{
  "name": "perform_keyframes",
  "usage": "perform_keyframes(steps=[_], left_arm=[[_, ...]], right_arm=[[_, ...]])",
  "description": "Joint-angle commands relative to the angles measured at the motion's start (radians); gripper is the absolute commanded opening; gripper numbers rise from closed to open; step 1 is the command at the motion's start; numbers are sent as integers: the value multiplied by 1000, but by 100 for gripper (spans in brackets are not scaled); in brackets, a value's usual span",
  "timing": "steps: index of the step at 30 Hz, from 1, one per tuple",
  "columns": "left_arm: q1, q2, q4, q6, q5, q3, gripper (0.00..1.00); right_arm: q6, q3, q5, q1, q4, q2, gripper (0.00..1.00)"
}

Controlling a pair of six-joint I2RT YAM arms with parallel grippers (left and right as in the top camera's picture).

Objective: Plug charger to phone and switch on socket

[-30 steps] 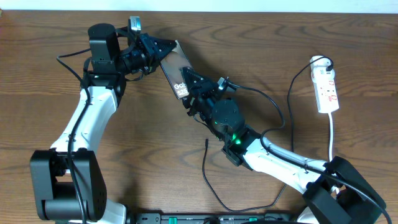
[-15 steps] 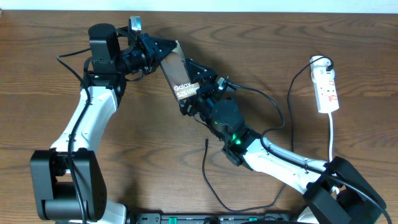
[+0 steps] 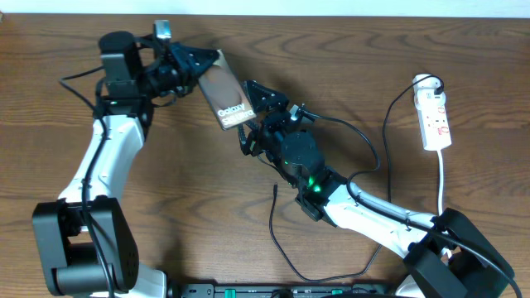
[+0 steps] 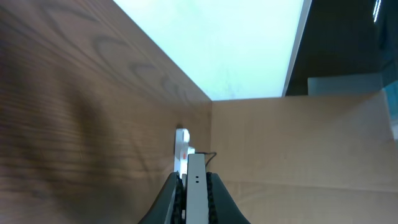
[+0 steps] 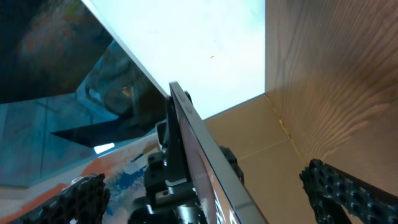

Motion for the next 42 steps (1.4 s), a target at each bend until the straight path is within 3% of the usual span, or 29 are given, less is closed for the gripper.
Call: perform_keyframes(steps=[1, 17, 26, 34, 38, 42], left_arm=[[54, -13, 11, 0, 63, 1, 7], [201, -13, 20, -2, 179, 1, 7], [291, -13, 130, -2, 385, 1, 7], [321, -13, 328, -1, 529, 1, 7], [321, -13, 424, -2, 566, 1, 7], [321, -13, 426, 23, 566, 1, 7]], right_arm=[[-3, 19, 9, 5, -6, -15, 99], [-18, 19, 9, 4, -51, -15, 99], [-439, 19, -2, -23, -74, -15, 82], [-868, 19, -201, -99, -57, -15, 64], [-993, 19, -351, -161, -61, -15, 56], [-1026, 19, -463, -225, -92, -15, 52]])
